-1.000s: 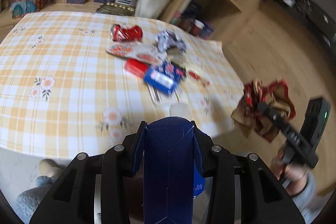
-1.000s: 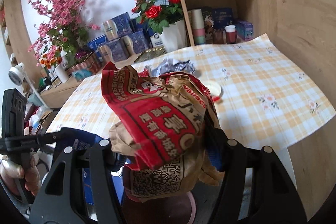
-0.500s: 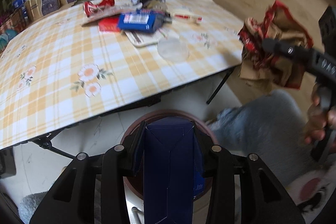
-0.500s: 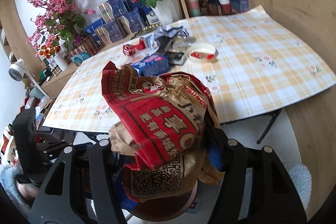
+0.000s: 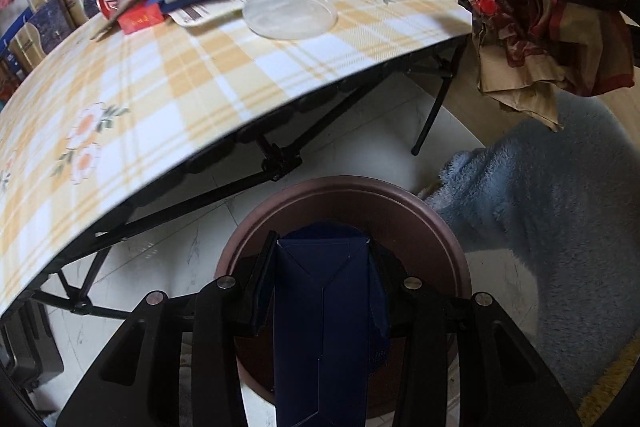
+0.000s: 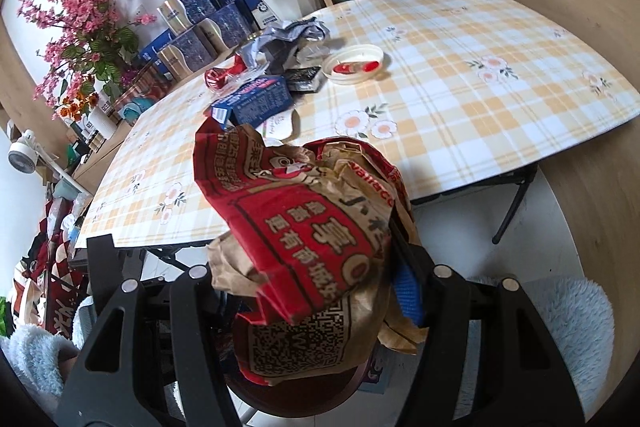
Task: Collect trash
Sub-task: 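Open the left tool over the bin while the right tool drops the snack bag in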
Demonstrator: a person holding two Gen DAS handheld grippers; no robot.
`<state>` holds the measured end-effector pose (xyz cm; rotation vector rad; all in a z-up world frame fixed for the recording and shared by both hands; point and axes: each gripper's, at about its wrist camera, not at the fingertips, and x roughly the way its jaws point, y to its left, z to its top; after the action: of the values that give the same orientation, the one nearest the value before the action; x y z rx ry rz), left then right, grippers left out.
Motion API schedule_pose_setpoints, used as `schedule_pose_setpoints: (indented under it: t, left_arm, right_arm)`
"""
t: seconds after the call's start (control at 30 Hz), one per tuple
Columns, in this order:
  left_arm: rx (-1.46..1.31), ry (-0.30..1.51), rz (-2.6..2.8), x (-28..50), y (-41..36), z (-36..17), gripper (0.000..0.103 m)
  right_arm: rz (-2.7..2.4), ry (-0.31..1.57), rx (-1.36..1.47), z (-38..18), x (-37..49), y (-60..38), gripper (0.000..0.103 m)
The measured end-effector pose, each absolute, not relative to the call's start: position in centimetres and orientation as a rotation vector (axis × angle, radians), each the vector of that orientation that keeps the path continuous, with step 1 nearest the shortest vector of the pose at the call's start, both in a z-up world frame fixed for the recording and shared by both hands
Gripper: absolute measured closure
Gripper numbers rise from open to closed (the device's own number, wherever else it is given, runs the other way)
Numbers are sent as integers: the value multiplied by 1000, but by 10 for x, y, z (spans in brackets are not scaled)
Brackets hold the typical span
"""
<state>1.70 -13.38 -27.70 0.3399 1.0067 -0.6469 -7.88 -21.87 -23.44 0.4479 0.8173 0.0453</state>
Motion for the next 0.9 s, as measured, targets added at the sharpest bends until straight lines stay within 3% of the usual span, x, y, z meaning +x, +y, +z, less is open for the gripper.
schedule_pose_setpoints:
  t: [0.03, 0.17, 0.37, 0.67, 0.9]
  left_arm:
    - [335, 1007, -651, 18, -134, -278, 60]
    - [273, 967, -653, 21, -127, -268, 29]
    - [176, 853, -580, 20, -100, -225, 14]
    - [111, 680, -429, -5, -40, -169, 6]
    - [35, 647, -321, -17, -2, -169, 6]
  right_arm:
    - [45, 824, 455, -236, -79, -219, 41]
    - [43, 849, 470, -244, -78, -217, 41]
    - [61, 893, 458, -253, -78, -205, 40]
    - [154, 987, 301, -269, -73, -155, 40]
    - [287, 1012, 108, -283, -68, -103, 39]
